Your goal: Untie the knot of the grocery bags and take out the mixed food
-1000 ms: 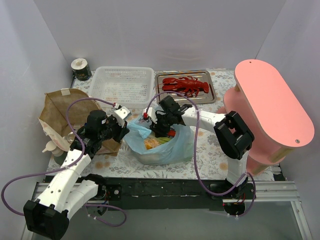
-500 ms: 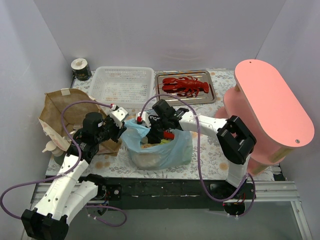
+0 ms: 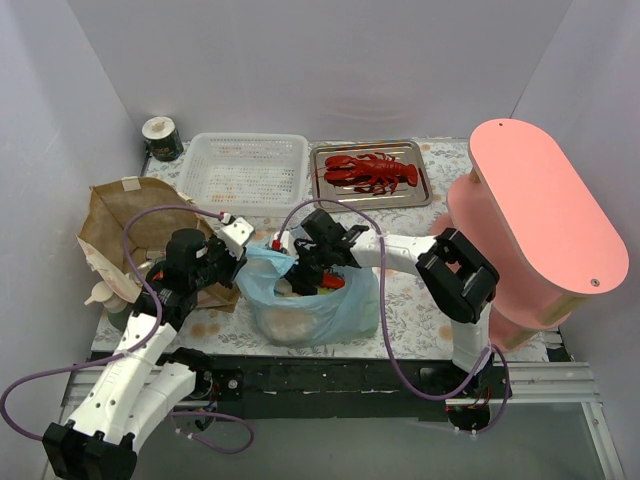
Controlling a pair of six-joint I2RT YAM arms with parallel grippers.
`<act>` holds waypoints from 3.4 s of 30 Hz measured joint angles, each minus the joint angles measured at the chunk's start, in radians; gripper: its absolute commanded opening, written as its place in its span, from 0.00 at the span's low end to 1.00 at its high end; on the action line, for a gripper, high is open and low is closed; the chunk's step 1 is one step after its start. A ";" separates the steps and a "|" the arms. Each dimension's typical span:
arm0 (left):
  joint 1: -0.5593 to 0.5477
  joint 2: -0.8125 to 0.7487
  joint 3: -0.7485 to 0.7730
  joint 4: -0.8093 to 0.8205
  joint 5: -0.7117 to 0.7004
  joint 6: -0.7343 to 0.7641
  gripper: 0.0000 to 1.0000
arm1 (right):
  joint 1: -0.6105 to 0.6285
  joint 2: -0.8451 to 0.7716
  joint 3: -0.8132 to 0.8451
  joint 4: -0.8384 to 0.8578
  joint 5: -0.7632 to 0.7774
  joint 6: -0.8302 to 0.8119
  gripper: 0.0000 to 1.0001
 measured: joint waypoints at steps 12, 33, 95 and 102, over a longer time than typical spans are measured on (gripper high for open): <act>0.000 -0.033 -0.029 -0.003 -0.020 -0.002 0.00 | 0.021 -0.082 -0.137 0.098 0.166 -0.167 0.01; 0.005 -0.055 -0.089 0.180 -0.150 -0.027 0.01 | -0.048 -0.444 -0.113 -0.367 0.217 -0.483 0.01; 0.007 -0.120 -0.004 -0.020 0.150 0.000 0.00 | -0.250 -0.146 0.893 0.295 0.175 -0.143 0.01; 0.043 -0.171 -0.019 -0.103 0.180 0.052 0.00 | -0.333 -0.113 0.738 0.321 0.163 -0.418 0.01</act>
